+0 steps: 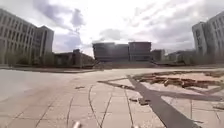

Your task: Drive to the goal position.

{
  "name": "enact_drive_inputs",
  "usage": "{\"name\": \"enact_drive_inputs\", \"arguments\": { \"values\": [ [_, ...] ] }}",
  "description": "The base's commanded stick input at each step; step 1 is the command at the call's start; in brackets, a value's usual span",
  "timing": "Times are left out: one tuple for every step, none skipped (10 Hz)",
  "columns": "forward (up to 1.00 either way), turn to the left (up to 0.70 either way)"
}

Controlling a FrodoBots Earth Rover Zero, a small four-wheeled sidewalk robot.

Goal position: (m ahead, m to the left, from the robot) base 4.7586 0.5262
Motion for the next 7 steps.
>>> {"name": "enact_drive_inputs", "arguments": {
  "values": [
    [0.70, 0.00],
    [0.70, 0.00],
    [0.70, 0.00],
    [0.70, 0.00],
    [0.70, 0.00],
    [0.70, 0.00],
    [0.70, 0.00]
  ]
}}
